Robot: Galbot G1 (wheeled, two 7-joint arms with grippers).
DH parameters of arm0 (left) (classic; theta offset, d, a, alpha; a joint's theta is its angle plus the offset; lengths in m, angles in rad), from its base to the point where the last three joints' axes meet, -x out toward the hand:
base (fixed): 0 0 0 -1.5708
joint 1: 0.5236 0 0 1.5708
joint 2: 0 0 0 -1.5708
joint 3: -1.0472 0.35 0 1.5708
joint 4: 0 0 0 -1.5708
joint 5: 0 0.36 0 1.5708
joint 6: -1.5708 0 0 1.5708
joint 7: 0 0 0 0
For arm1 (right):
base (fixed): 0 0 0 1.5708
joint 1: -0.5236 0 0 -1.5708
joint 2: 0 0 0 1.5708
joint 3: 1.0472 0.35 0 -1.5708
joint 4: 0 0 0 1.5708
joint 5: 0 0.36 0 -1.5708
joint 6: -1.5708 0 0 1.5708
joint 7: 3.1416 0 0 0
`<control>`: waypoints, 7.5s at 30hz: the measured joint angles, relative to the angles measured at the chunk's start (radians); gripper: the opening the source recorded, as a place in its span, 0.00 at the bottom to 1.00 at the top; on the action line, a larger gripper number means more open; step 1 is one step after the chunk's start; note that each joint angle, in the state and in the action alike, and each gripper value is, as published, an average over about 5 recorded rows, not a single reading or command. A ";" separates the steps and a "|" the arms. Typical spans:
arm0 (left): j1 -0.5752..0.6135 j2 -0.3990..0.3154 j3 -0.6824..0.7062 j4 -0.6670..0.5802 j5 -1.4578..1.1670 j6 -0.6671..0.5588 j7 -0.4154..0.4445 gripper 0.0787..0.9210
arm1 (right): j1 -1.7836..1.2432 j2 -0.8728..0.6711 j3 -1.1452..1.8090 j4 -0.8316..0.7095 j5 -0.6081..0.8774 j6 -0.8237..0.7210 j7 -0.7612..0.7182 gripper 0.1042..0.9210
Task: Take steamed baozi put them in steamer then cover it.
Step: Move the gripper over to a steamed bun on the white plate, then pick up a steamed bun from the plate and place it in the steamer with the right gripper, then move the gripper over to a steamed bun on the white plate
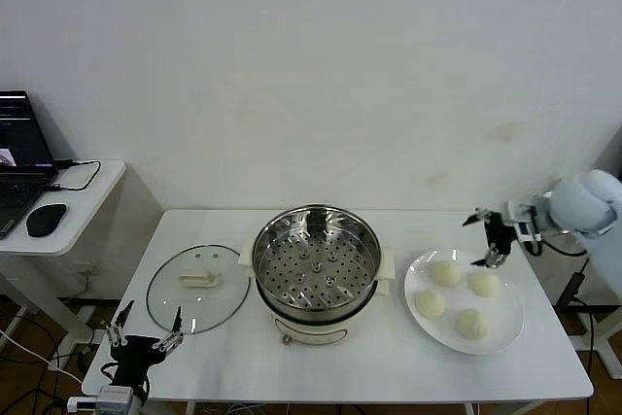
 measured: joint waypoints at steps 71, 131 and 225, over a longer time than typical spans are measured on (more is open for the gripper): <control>-0.013 -0.021 0.013 0.080 0.061 -0.006 0.006 0.88 | -0.011 0.372 -0.009 -0.504 -0.198 0.024 0.110 0.68; 0.033 -0.041 0.006 -0.001 0.092 -0.013 -0.035 0.88 | 0.613 0.713 -0.506 -0.357 0.018 0.717 -0.055 0.69; 0.057 -0.004 0.112 -0.030 0.080 0.009 -0.019 0.88 | 0.387 0.056 -0.379 0.057 0.302 -0.306 -0.075 0.88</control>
